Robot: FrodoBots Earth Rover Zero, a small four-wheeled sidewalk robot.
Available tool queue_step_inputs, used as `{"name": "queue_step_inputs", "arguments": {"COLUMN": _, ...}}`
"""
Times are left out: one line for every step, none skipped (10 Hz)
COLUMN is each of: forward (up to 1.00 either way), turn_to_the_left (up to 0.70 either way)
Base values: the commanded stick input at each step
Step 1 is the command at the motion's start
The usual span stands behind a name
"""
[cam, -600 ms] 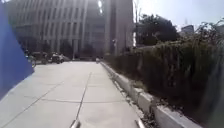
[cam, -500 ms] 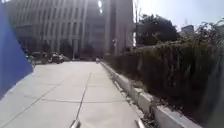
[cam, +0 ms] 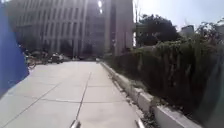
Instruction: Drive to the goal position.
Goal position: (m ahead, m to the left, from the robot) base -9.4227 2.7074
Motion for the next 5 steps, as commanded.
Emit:
{"name": "queue_step_inputs", "arguments": {"forward": 0.0, "turn_to_the_left": 0.7}}
{"name": "queue_step_inputs", "arguments": {"forward": 0.0, "turn_to_the_left": 0.7}}
{"name": "queue_step_inputs", "arguments": {"forward": 0.0, "turn_to_the_left": 0.7}}
{"name": "queue_step_inputs", "arguments": {"forward": 0.0, "turn_to_the_left": 0.7}}
{"name": "queue_step_inputs", "arguments": {"forward": 0.0, "turn_to_the_left": 0.7}}
